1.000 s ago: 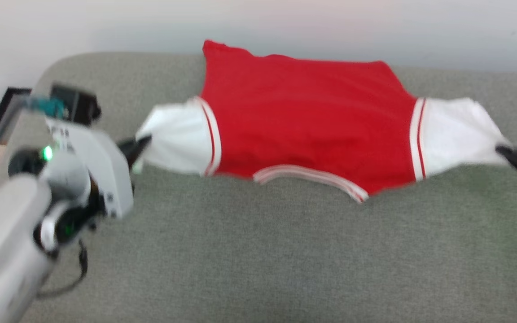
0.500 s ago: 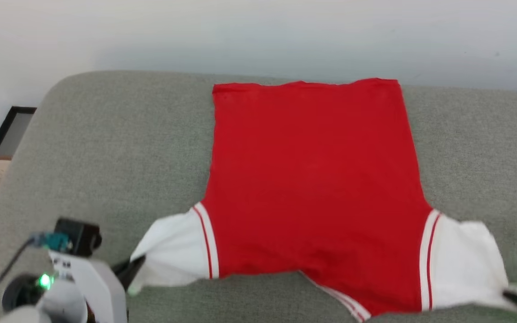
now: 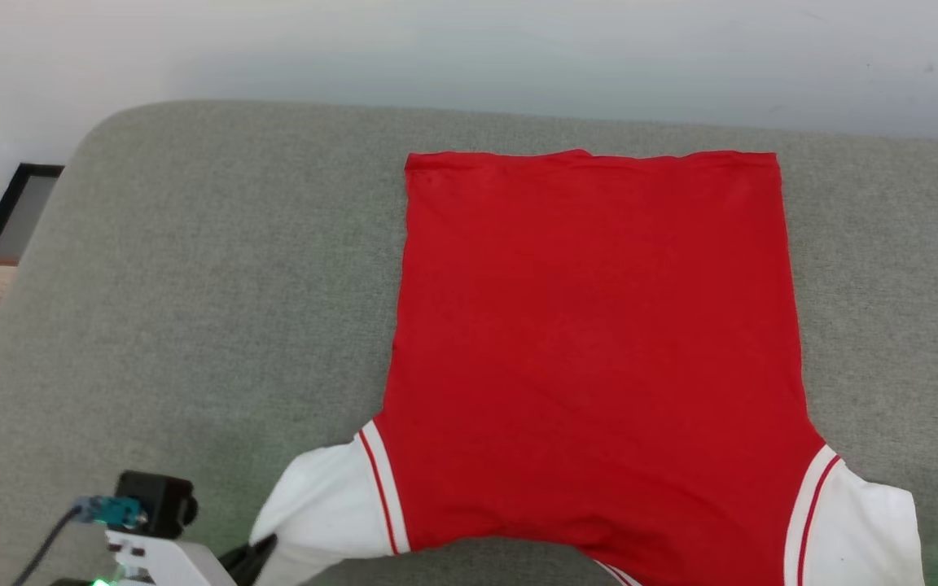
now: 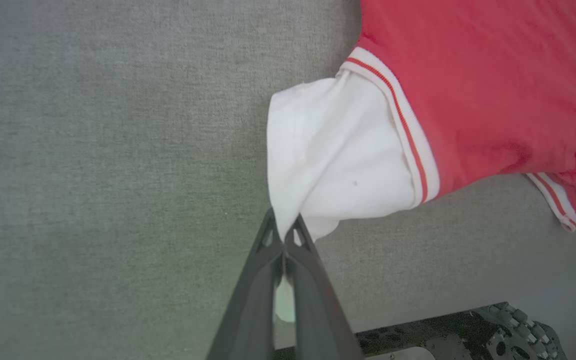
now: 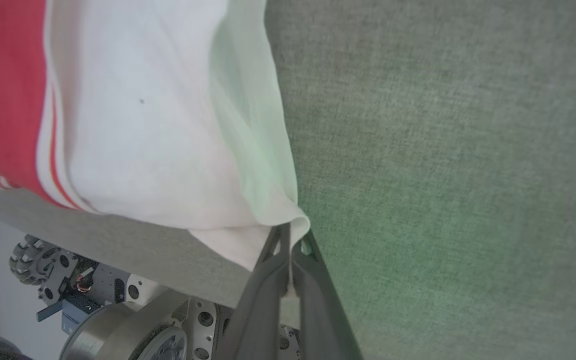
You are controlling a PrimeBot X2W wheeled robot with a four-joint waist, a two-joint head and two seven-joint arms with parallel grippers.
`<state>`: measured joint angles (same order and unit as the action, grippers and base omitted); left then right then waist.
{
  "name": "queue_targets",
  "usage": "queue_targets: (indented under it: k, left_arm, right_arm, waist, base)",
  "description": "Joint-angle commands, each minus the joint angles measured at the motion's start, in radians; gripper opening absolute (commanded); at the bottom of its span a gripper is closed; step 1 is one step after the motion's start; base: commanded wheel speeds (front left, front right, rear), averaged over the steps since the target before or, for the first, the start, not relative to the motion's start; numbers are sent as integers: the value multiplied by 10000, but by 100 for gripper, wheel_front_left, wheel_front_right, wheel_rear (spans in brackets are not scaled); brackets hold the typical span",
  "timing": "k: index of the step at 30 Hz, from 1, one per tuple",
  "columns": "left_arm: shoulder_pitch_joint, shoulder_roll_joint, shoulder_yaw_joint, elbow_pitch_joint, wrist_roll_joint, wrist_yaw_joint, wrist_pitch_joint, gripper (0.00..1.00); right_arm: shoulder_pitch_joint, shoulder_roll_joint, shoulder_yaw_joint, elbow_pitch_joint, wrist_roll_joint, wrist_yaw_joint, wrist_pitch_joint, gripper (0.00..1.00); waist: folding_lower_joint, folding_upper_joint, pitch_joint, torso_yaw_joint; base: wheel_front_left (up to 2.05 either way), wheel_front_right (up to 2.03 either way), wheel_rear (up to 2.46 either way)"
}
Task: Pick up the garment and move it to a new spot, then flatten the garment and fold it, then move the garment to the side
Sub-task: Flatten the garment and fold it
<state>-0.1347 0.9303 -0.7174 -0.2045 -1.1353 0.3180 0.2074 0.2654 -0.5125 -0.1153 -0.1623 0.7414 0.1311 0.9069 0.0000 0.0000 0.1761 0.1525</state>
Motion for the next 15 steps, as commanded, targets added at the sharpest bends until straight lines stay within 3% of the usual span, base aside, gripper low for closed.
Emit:
queue_targets:
  k: [1,9,10,11,12,13,15]
  left_arm:
    - [6,-113,-89,87,65,-81,-1,0]
    - [-404,-490,-266,472,304,-262,-27,0]
    - [-441,-535,-280,514,335,-273,-27,0]
    - [-470,-581,-292,556,365,-269,-46,0]
    - [-492,-630,-301,590,389,-286,-70,0]
    - [-507,-666,-313,619,399,-296,-68,0]
    - [-540,-712,-306,656,397,-318,-138,0]
  right_arm:
    - [-189,4,78,227,-376,-6,-246,0]
    - [-1216,87,1136,1861,-1341,-14,-1276,0]
    - [-1356,48,1253,2031,-1497,-22,-1423,7]
    - [-1521,40,1353,2197,-1589,-29,-1571,27]
    - [-1633,37,1454,2328,-1626,-37,-1656,71]
    - [-1728,27,1563,2437,-1642,-39,-1680,100]
    - [-1876,-66,1712,2501,-1668,-45,-1701,100]
  waist:
    - [0,0,55,39]
    - [0,0,148,89]
    - [0,0,159,91]
    - [0,0,170,93]
    - [0,0,179,96]
    - [0,0,189,96]
    - [0,0,210,88]
  base:
    - [0,0,0]
    - [0,0,0]
    - [0,0,0]
    - [0,0,0]
    - [0,0,0]
    - [0,0,0]
    - [0,0,0]
